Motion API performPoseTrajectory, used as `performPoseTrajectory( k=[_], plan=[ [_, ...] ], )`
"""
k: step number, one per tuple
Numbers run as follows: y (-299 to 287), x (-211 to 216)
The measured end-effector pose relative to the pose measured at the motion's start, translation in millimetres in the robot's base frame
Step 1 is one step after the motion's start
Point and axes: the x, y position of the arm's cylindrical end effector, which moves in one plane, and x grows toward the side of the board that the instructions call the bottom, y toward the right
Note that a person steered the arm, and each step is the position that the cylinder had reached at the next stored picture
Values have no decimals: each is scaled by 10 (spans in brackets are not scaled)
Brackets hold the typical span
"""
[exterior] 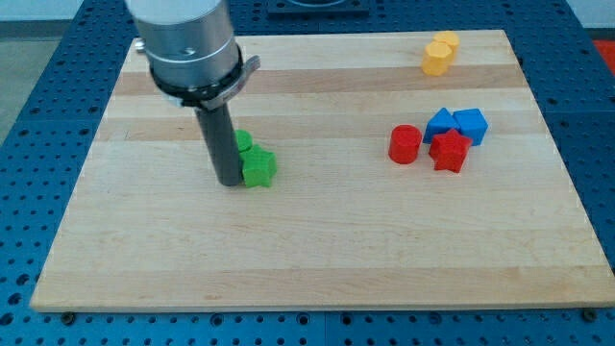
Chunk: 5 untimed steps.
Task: Push the green star diagonal top left to the red circle
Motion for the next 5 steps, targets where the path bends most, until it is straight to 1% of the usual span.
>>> performPoseTrajectory(
  k=[1, 2, 3, 4, 5],
  plan=[
    [302, -154],
    [394, -198],
    [216, -50],
    [333, 136],
    [731, 49]
  ],
)
